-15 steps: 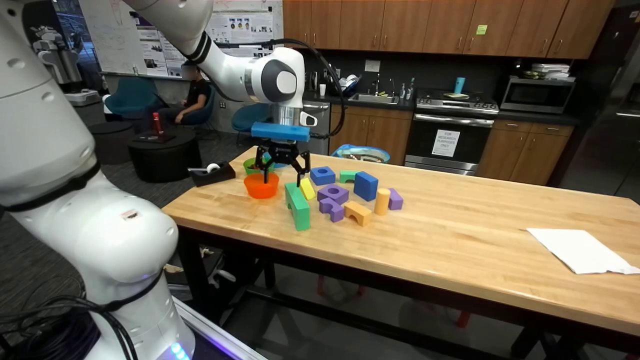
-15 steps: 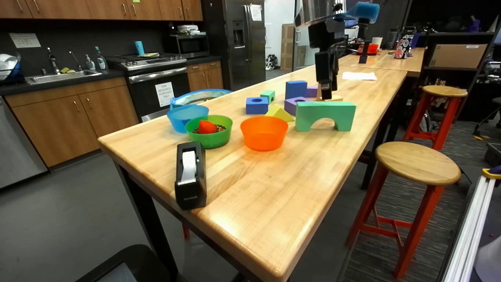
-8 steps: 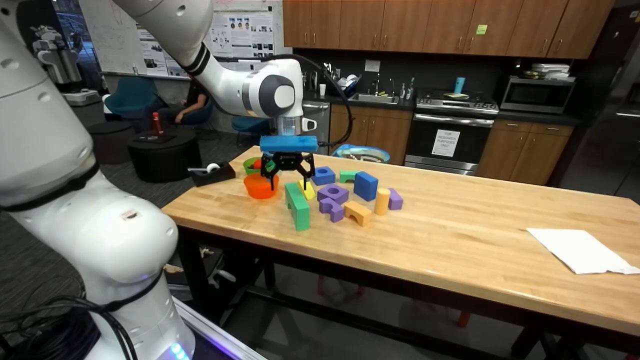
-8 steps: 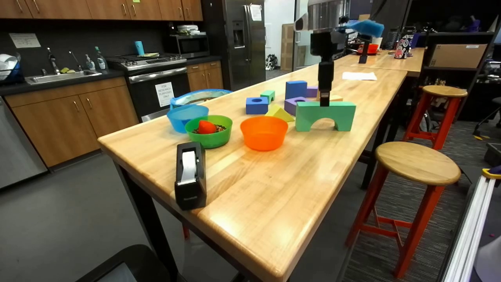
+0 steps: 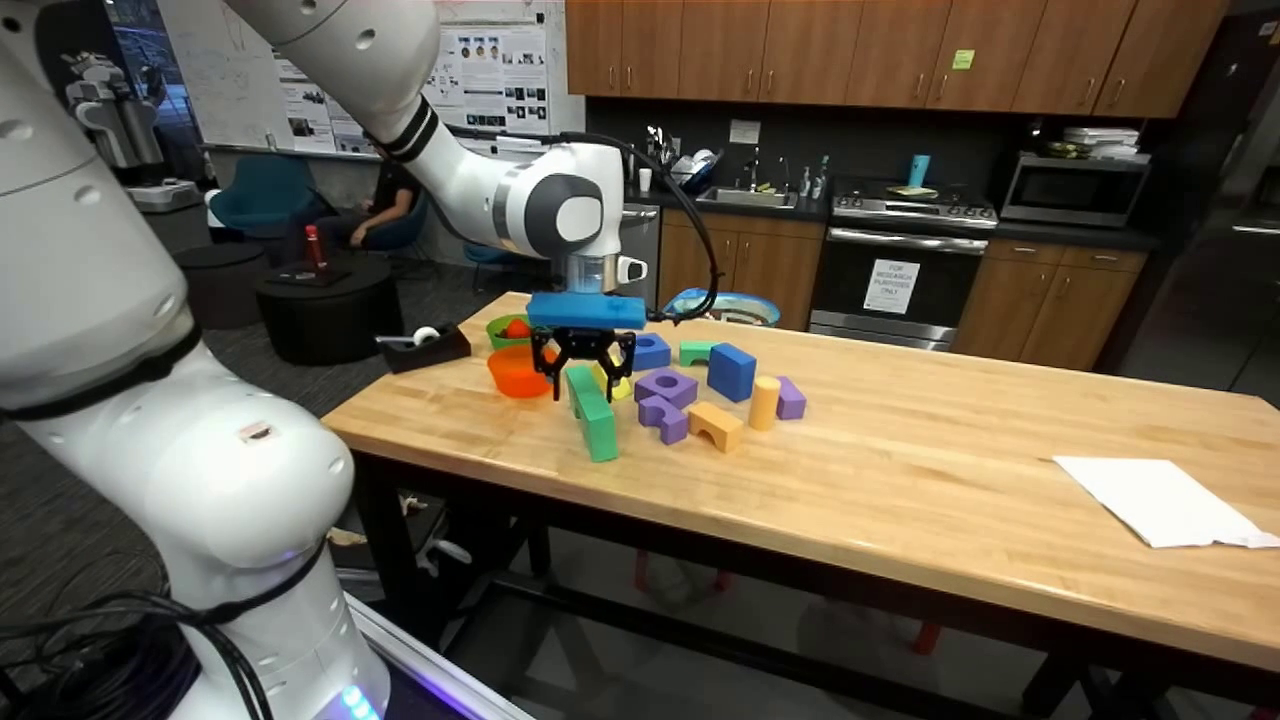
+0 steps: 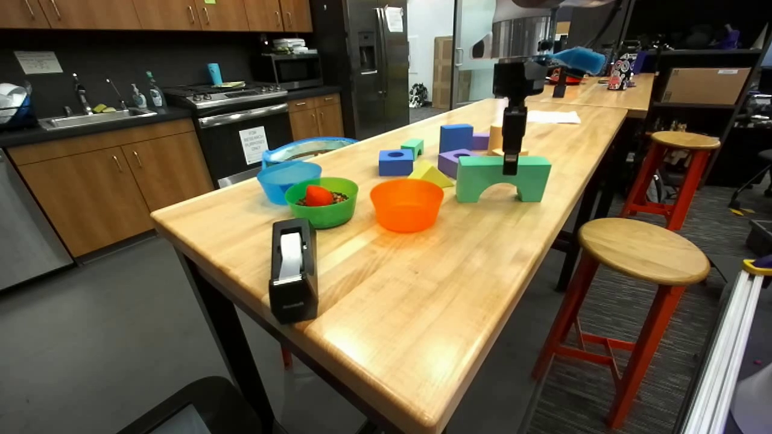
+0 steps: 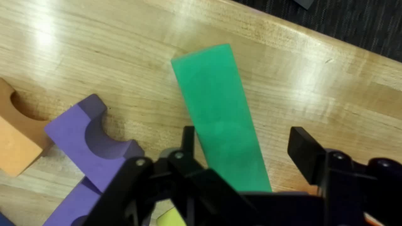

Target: Stack the orange arch and yellow triangle on top of the bigger green arch

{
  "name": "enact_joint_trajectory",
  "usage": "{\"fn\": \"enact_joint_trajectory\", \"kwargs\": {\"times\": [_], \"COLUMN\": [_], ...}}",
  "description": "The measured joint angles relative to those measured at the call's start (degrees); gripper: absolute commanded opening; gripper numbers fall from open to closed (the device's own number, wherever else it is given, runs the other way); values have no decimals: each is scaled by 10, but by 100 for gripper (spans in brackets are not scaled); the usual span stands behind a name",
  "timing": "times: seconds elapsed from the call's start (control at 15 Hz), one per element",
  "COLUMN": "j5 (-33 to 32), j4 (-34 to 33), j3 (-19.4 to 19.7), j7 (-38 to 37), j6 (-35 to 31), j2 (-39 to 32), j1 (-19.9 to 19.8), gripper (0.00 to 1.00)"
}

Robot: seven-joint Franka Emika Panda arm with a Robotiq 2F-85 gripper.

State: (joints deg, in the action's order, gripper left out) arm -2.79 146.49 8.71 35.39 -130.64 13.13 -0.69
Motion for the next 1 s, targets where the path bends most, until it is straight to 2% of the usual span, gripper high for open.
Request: {"fn": "enact_joint_trajectory", "kwargs": {"times": [0.27,0.6,1.0], "j5": [9,19,19], "j4": [6,6,7], "j3": [4,6,5], "j7": [6,11,-70], "j6": [-6,-7,-7], "j2": [-2,-2,-1], "j1": [-4,-5,-10], "gripper": [16,16,16]}}
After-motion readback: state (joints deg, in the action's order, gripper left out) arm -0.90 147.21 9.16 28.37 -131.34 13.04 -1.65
